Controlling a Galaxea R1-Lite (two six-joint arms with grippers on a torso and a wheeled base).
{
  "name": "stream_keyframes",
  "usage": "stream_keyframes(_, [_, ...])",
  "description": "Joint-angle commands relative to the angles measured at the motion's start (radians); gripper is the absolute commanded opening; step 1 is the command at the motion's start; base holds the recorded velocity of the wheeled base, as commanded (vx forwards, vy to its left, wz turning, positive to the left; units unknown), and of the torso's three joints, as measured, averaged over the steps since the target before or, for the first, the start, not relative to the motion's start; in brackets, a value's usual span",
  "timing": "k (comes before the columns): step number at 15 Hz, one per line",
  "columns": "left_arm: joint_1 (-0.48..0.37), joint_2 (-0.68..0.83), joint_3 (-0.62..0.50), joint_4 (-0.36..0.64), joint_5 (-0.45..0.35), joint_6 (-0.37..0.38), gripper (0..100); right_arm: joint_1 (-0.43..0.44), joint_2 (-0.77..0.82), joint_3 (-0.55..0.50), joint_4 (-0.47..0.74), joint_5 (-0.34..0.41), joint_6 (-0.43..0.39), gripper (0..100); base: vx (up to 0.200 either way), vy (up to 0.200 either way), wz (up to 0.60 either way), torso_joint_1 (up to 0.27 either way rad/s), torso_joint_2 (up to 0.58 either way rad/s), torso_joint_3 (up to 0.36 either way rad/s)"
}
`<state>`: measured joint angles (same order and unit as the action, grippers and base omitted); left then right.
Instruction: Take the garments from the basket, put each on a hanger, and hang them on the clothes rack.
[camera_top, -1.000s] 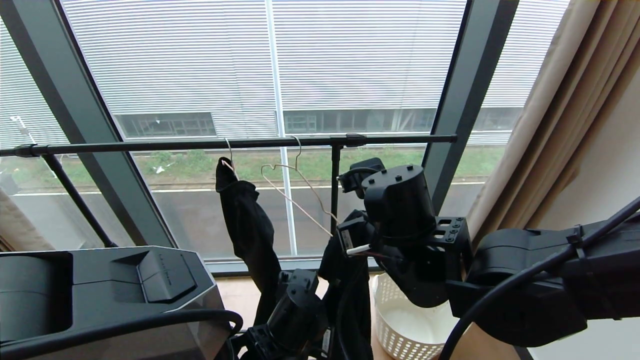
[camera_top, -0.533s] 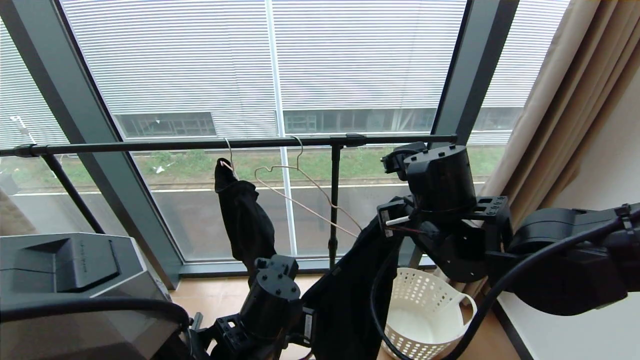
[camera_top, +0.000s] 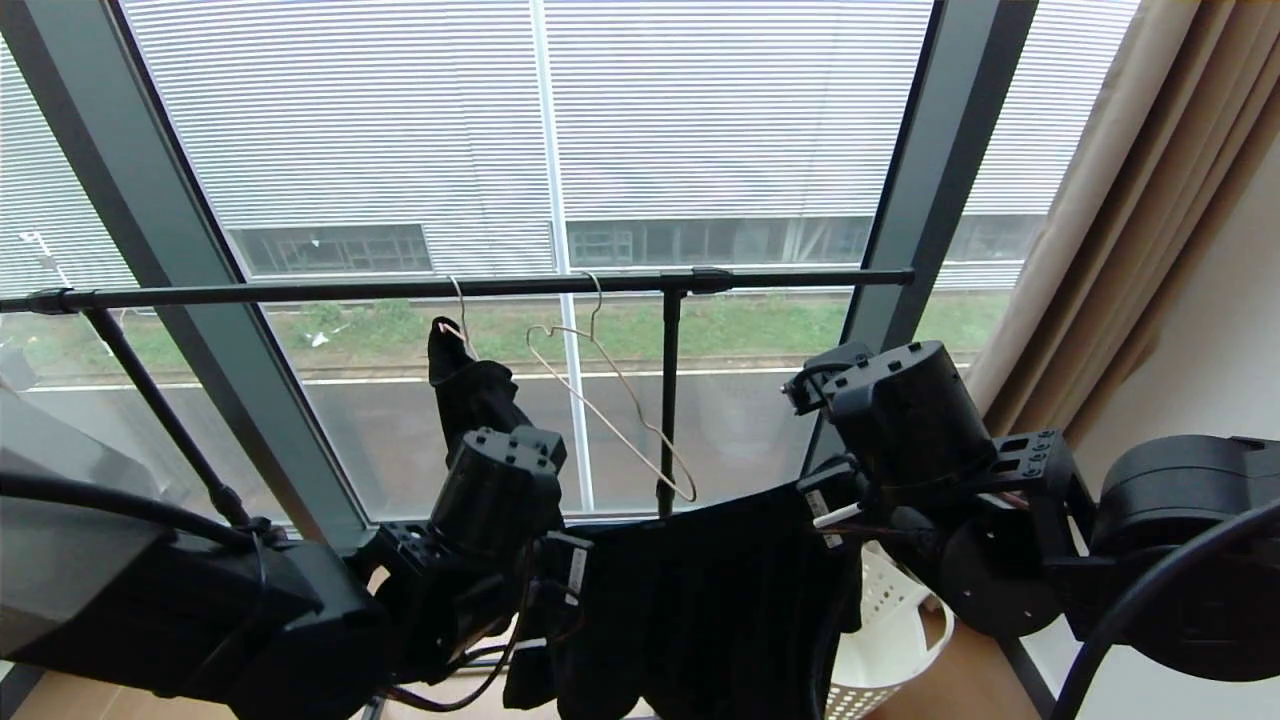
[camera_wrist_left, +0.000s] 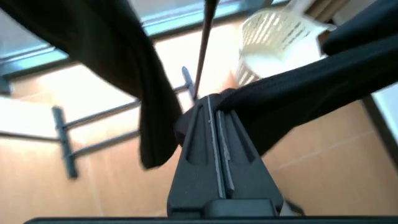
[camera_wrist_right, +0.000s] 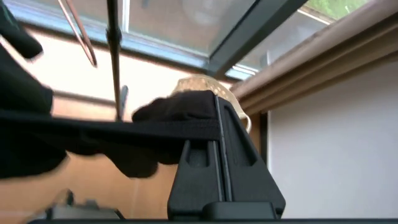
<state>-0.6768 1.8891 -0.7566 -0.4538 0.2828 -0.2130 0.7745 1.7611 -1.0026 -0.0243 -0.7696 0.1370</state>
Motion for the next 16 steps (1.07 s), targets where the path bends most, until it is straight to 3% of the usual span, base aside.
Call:
stream_keyframes(1, [0.002, -0.067, -0.161, 0.153, -0.004, 0.029, 0, 0.005, -0.023, -0.01, 0.026, 0.0, 0.001, 0, 0.0, 0.0, 0.0, 0.0, 0.0, 0.0])
stream_keyframes(4, [-0.007, -0.067, -0.257, 0.251, -0.004, 0.057, 0, 0.002, 0.006, -0.025, 0.029, 0.001, 0.013, 0, 0.0, 0.0, 0.0, 0.0, 0.0, 0.0])
stream_keyframes(10, [-0.02, -0.113, -0.225, 0.261, 0.006, 0.066, 0, -0.009, 0.001, -0.042, 0.038, 0.0, 0.016, 0, 0.0, 0.0, 0.0, 0.0, 0.0, 0.0])
stream_keyframes(13, [0.01, -0.116, -0.26, 0.259, -0.002, 0.113, 0, -0.004, -0.061, -0.039, 0.168, 0.0, 0.015, 0, 0.0, 0.0, 0.0, 0.0, 0.0, 0.0])
stream_keyframes(16, [0.014, -0.088, -0.345, 0.256, -0.011, 0.133, 0, 0.094, -0.101, -0.057, 0.302, 0.001, 0.016, 0, 0.0, 0.0, 0.0, 0.0, 0.0, 0.0])
